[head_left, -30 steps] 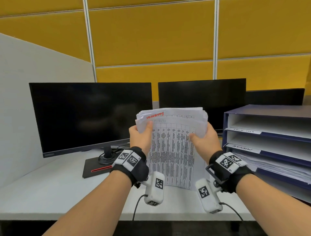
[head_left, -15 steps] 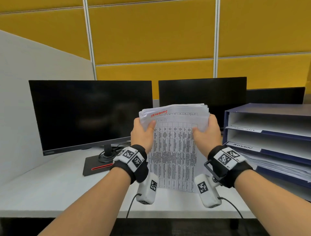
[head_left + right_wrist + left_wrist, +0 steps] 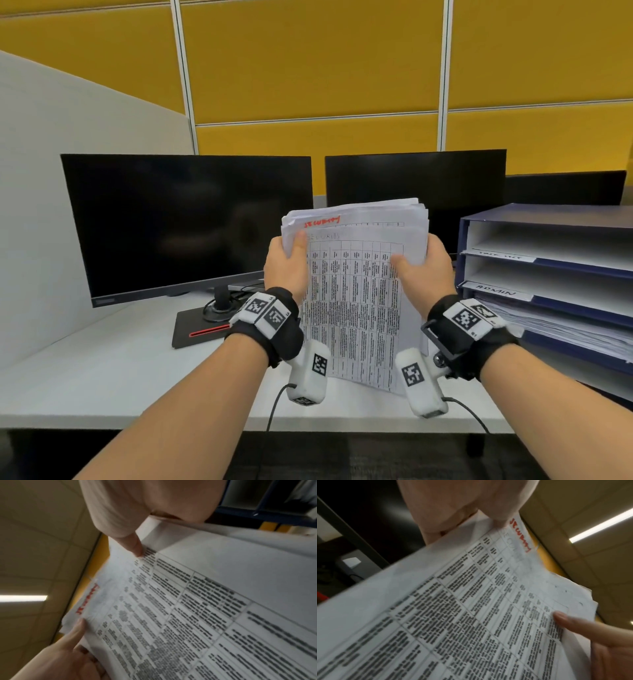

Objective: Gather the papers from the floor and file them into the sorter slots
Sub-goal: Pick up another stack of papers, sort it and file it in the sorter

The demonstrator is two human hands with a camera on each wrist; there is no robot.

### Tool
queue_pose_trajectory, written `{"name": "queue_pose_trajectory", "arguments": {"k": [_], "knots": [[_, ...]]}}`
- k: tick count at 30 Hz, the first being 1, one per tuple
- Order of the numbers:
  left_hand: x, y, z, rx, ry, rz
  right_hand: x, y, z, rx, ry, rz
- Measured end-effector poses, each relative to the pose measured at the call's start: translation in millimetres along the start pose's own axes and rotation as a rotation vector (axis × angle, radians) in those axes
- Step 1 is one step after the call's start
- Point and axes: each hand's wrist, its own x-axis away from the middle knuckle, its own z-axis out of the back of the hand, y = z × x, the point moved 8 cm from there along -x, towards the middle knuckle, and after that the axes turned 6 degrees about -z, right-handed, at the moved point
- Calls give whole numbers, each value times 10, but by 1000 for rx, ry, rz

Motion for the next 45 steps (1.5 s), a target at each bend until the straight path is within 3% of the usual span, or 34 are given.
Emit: {"name": "queue_pose_trajectory", "arguments": {"k": [2, 6, 10, 13, 19, 25, 29, 35, 40, 45], "knots": [[1, -74, 29, 26, -31, 38, 22, 105, 61, -33, 12, -47], [200, -346, -63, -42, -186, 178, 195, 403, -53, 45, -129, -160], [263, -227, -136, -19, -164, 169, 184, 302, -61, -4, -50, -133], [281, -223, -158, -2, -175, 221, 154, 352, -84, 12, -89, -177], [270, -912, -263, -92, -258, 325, 252, 735, 76, 52, -14, -286], [264, -1027, -255, -167, -286, 307, 304, 774, -9, 118, -133, -286], [417, -829, -218, -258, -331, 301, 320, 776, -10, 165, -172, -276], [314, -634, -172, -254, -228, 227, 253, 468, 41, 143, -83, -156], [513, -843, -182, -400, -360, 304, 370, 824, -2, 253, -198, -303], [525, -837, -207, -445, -386, 319, 356, 906, -5, 284, -212, -333]]}}
